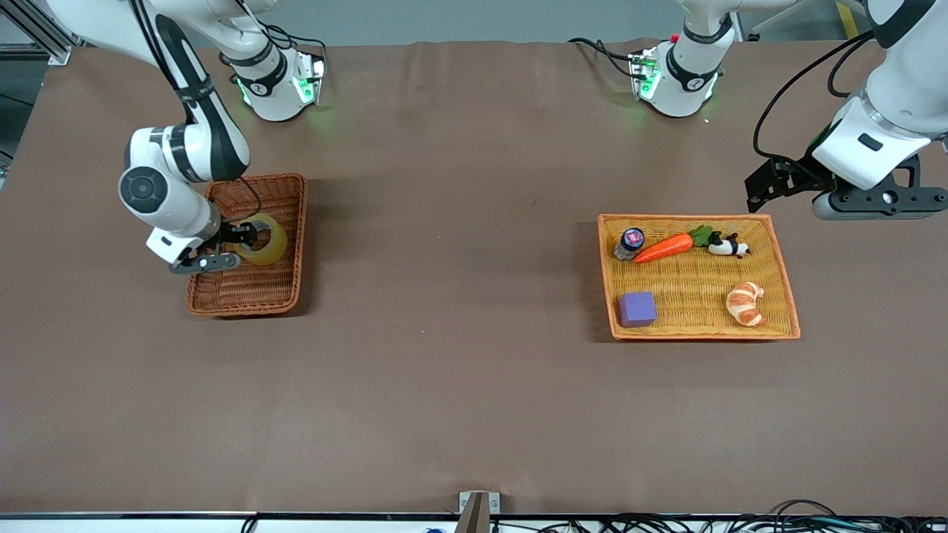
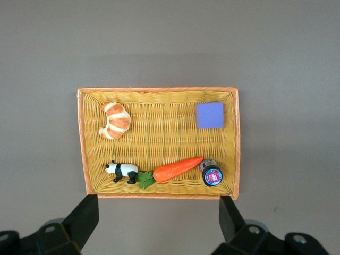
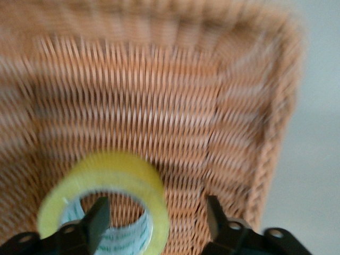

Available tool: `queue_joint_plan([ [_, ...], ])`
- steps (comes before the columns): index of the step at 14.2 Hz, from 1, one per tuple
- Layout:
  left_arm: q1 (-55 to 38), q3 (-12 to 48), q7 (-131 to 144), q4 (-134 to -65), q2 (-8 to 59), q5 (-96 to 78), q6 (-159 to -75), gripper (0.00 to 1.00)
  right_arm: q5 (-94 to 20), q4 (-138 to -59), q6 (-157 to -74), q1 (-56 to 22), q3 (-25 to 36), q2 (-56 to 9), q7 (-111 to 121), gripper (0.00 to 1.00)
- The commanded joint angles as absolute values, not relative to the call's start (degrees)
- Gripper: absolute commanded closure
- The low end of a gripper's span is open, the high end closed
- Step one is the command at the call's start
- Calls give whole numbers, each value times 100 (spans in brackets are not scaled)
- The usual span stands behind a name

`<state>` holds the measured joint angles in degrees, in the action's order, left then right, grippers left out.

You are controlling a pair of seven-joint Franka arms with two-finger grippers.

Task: Move tape to another basket
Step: 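Open the right gripper and withdraw it from the basket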

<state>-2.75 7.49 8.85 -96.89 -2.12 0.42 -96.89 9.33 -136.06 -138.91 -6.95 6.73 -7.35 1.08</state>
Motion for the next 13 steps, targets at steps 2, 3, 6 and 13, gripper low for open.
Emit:
queue_joint_plan([
  [2, -272, 765, 853, -9624, -158, 123, -9606, 0, 949, -12546, -13098, -659, 563, -150, -176, 0],
  [3, -272, 765, 844, -9624, -158, 123, -9606, 0, 941, -12090, -12669, -703, 554, -141, -158, 0],
  [6, -281, 765, 853, -9633, -149, 123, -9606, 0, 363, -10560, -11035, -703, 501, -141, -132, 0],
  [13, -246, 729, 765, -9624, -123, 123, -9606, 0, 45, -8798, -8764, -492, 492, 130, -71, 0],
])
